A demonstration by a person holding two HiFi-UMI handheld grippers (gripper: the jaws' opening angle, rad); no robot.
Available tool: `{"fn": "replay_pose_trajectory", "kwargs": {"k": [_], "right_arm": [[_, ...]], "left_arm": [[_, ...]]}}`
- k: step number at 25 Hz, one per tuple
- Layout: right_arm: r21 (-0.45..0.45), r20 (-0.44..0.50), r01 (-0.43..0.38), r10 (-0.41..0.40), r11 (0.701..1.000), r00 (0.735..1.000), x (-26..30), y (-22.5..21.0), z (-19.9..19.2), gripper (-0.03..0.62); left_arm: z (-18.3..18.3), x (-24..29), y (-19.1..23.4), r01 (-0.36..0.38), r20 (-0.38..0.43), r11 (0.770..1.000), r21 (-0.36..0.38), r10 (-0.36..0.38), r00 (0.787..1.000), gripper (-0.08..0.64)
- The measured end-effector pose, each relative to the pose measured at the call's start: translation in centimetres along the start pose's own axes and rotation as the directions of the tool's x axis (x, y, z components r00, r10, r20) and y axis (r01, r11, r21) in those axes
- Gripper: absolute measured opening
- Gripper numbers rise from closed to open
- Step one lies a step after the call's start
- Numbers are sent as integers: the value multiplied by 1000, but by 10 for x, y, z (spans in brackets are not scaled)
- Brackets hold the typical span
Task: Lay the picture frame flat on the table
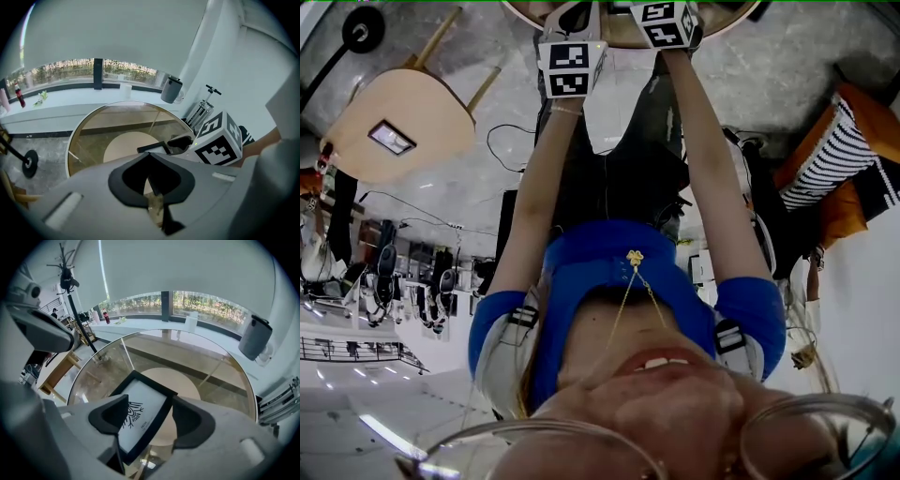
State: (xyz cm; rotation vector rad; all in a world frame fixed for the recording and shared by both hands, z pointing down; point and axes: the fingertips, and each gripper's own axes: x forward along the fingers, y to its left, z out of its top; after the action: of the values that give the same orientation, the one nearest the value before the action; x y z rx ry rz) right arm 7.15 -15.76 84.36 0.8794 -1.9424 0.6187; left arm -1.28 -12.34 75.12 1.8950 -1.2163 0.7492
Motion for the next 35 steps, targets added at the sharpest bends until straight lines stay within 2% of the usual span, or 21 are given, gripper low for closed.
{"fn": "replay_pose_trajectory", "kwargs": {"k": [1, 5, 7, 8, 15, 21, 26, 32, 35], "right_arm": [[-9, 0, -3, 3, 1000, 1000, -1, 1, -2, 280], [-43, 26, -8, 9, 999, 1000, -10, 6, -5, 126], [-56, 38, -17, 20, 998, 999, -15, 9, -5, 18], [-61, 41, -28, 31, 998, 999, -17, 11, -4, 2], [-85, 46, -79, 83, 993, 995, -34, 23, 7, 2], [-77, 85, -117, 124, 990, 989, -50, 35, 30, 2], [-87, 138, -138, 149, 987, 979, -74, 46, 66, 2], [-132, 222, -159, 185, 978, 957, -123, 51, 111, 2], [-127, 286, -161, 192, 979, 939, -149, 51, 138, 2]], "left_arm": [[-1, 1, -1, 2, -1, 1000, 1, -2, 1000, -3], [-2, 4, -6, 12, 0, 1000, 0, -12, 1000, -5], [0, 5, -9, 20, 6, 1000, -7, -20, 1000, -5], [2, 5, -12, 27, 10, 1000, -12, -27, 1000, -5], [13, -4, -25, 58, 12, 998, -5, -58, 998, -5], [18, -12, -25, 54, 27, 999, 5, -54, 998, -5], [35, -29, -16, 12, 72, 1000, 28, -14, 997, -3], [76, -67, -26, 12, 172, 1000, -25, -8, 985, -3], [95, -82, -30, 4, 210, 1000, -15, -1, 978, -5]]}}
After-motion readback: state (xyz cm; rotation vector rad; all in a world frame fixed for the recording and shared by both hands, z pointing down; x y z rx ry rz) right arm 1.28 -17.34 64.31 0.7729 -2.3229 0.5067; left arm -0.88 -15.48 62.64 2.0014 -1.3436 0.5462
